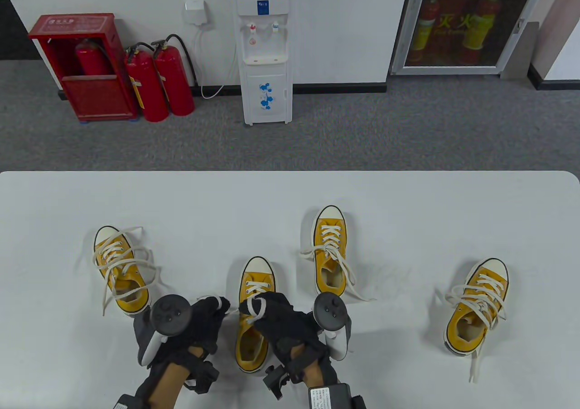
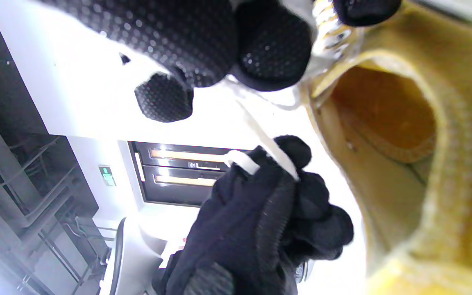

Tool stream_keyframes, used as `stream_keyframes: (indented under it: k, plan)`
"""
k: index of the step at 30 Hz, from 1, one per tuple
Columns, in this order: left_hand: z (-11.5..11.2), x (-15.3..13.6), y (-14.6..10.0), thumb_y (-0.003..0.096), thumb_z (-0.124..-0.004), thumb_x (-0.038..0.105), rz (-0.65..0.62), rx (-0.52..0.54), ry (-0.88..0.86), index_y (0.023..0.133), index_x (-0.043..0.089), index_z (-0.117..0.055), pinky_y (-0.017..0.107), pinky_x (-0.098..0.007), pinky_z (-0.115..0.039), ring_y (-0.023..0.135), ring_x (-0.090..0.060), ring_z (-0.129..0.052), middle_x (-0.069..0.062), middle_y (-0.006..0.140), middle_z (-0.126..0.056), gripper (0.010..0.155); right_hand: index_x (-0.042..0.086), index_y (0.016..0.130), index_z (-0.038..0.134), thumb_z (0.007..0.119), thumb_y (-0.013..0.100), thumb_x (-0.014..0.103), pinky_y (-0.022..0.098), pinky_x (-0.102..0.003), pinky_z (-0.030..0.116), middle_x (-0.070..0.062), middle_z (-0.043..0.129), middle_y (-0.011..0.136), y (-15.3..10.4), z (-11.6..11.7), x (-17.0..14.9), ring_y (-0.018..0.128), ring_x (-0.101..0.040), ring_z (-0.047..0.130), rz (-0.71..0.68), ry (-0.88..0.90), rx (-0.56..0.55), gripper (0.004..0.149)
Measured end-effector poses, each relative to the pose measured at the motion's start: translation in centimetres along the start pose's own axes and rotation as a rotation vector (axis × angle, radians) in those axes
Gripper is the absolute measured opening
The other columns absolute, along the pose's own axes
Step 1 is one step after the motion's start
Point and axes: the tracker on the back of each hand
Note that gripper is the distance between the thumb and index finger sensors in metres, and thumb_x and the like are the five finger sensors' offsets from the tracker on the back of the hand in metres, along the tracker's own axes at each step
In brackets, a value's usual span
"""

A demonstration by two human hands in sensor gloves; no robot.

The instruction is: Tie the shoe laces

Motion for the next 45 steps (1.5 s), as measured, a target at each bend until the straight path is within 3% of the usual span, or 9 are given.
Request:
stream_keyframes:
  k: [7,13,19,27,31,39,42,45]
  plan:
    - [-0.9,0.9,0.1,0.0487,-0.08,0.044,0.013,-0.14,0.196,0.087,0.027,-0.087,0.047,-0.055,-0.083,0.043,-0.026,-0.105,0.0,0.068,-0.1,0.042,0.027,0.089,0.084,0.081,0.043,0.017,0.068,-0.064,0.05,-0.001,0.05,0.11,-0.1,0.0,0.1,0.064,-0.016,0.083,-0.023,0.018,-0.019,0.047]
    - [-0.9,0.9,0.1,0.0487,-0.08,0.045,0.017,-0.172,0.224,0.086,0.027,-0.087,0.047,-0.055,-0.083,0.042,-0.026,-0.105,0.0,0.067,-0.1,0.042,0.021,0.094,0.077,0.08,0.044,0.016,0.067,-0.063,0.052,-0.003,0.065,0.104,-0.2,0.0,0.3,0.063,-0.019,0.086,-0.044,0.012,-0.035,0.05]
    - [-0.9,0.5,0.1,0.0479,-0.08,0.052,0.027,-0.162,0.203,0.084,0.027,-0.089,0.046,-0.055,-0.083,0.041,-0.026,-0.106,-0.001,0.065,-0.101,0.045,0.017,0.088,0.082,0.081,0.044,0.018,0.068,-0.061,0.054,-0.006,0.079,0.092,-0.5,-0.8,0.7,0.062,-0.018,0.09,-0.073,-0.084,-0.172,0.044]
    - [-0.8,0.3,0.1,0.0475,-0.078,0.055,0.033,-0.135,0.201,0.085,0.027,-0.09,0.045,-0.055,-0.084,0.04,-0.026,-0.106,-0.001,0.064,-0.101,0.048,0.022,0.081,0.091,0.085,0.043,0.024,0.069,-0.065,0.041,-0.002,0.09,0.083,-0.9,-1.9,0.5,0.072,-0.024,0.08,-0.035,-0.157,-0.241,0.038]
    - [-0.7,-0.1,0.2,0.0474,-0.076,0.058,0.052,-0.126,0.196,0.085,0.026,-0.09,0.045,-0.055,-0.084,0.04,-0.026,-0.106,-0.002,0.065,-0.102,0.051,0.02,0.083,0.089,0.086,0.043,0.026,0.067,-0.063,0.048,-0.004,0.093,0.08,-1.2,-2.5,0.6,0.065,-0.024,0.085,-0.027,-0.166,-0.227,0.041]
    - [-0.1,-1.2,0.2,0.0469,-0.074,0.06,0.099,-0.092,0.178,0.085,0.026,-0.091,0.045,-0.055,-0.084,0.04,-0.026,-0.107,-0.002,0.065,-0.102,0.053,0.011,0.088,0.082,0.088,0.043,0.035,0.053,-0.053,0.073,-0.005,0.098,0.072,-1.3,-2.9,0.5,0.032,-0.012,0.094,0.001,-0.102,-0.107,0.052]
    - [0.3,-1.6,0.2,0.0469,-0.075,0.06,0.11,-0.077,0.153,0.084,0.026,-0.091,0.045,-0.055,-0.084,0.04,-0.026,-0.107,-0.002,0.065,-0.102,0.053,0.01,0.09,0.079,0.091,0.041,0.037,0.055,-0.053,0.071,-0.005,0.096,0.072,-1.2,-2.6,0.4,0.034,-0.013,0.094,0.014,-0.073,-0.063,0.057]
    - [0.6,-2.2,0.1,0.0467,-0.074,0.06,0.127,-0.062,0.12,0.085,0.026,-0.091,0.045,-0.054,-0.084,0.04,-0.026,-0.107,-0.001,0.065,-0.102,0.054,0.012,0.095,0.074,0.091,0.041,0.036,0.063,-0.06,0.057,-0.004,0.089,0.075,-1.3,-2.3,0.5,0.05,-0.02,0.089,0.012,-0.098,-0.073,0.061]
Point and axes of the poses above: the tracker on the back of each hand, its own x axis roughly to the thumb side, its own y axis roughly from the wrist to the fingertips, z = x × y
